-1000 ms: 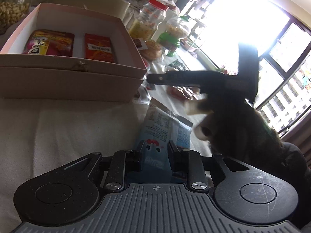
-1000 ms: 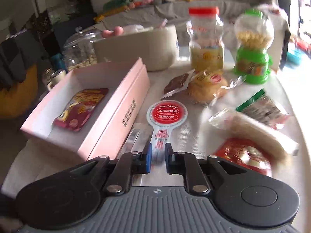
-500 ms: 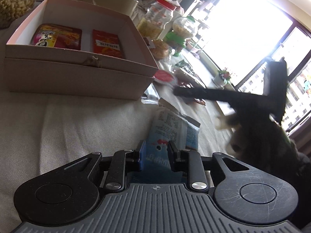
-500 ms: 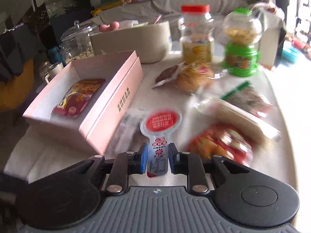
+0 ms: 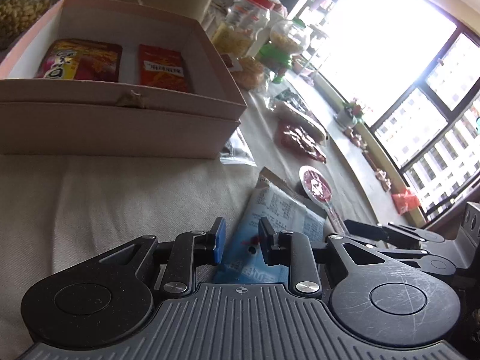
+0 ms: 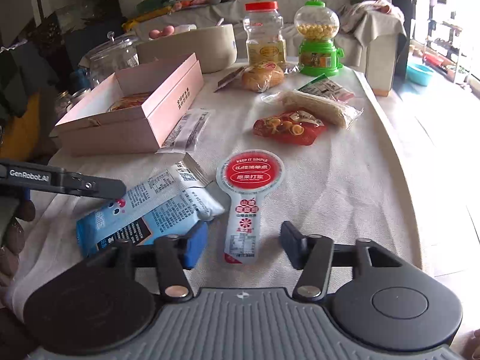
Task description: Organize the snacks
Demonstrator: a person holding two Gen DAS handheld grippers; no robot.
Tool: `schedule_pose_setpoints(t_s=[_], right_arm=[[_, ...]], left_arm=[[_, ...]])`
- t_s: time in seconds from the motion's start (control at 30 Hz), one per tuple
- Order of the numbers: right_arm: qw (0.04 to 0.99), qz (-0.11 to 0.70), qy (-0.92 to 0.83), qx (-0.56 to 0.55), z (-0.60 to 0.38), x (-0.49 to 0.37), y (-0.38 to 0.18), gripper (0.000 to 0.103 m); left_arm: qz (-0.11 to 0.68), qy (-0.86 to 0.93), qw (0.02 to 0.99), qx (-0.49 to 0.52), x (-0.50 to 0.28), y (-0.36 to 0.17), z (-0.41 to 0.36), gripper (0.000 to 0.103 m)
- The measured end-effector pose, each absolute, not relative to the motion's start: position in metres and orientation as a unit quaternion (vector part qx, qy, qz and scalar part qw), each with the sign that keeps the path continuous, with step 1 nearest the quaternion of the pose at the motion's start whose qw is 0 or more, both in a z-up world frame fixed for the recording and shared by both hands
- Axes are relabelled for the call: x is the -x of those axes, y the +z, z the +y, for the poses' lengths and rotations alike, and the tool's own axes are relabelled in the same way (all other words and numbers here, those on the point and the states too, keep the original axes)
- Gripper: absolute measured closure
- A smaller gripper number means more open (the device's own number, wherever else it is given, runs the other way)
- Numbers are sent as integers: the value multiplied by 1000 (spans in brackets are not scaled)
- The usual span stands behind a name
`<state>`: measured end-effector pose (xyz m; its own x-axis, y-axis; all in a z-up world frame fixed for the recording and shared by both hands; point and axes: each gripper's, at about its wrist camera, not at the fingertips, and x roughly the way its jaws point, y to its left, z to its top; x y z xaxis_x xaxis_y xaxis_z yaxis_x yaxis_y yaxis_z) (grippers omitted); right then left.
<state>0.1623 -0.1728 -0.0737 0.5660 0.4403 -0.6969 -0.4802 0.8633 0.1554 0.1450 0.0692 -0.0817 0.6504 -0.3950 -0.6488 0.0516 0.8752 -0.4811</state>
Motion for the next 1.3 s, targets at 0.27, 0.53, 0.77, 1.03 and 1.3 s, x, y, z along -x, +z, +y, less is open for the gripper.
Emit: schedule_pose_setpoints(t_s=[0.27, 0.53, 0.77, 1.03, 1.3], right_arm=[[889, 359, 284, 27, -168, -136, -79, 16], [898, 351, 267, 4, -176, -135, -86, 10], [905, 339, 257, 1, -182, -128, -88, 10], [908, 329, 260, -16, -191, -124, -91, 10], [908, 327, 260, -16, -190, -124, -91, 9]], left_arm=[[411, -147, 875, 211, -141, -82, 65, 73], [385, -168, 883, 208, -131, -50, 58, 70], [374, -190, 890, 179, -126, -31, 35, 70], [377, -198, 886, 186, -133, -33, 25, 63], [406, -212, 880, 127, -134, -34, -4, 66]])
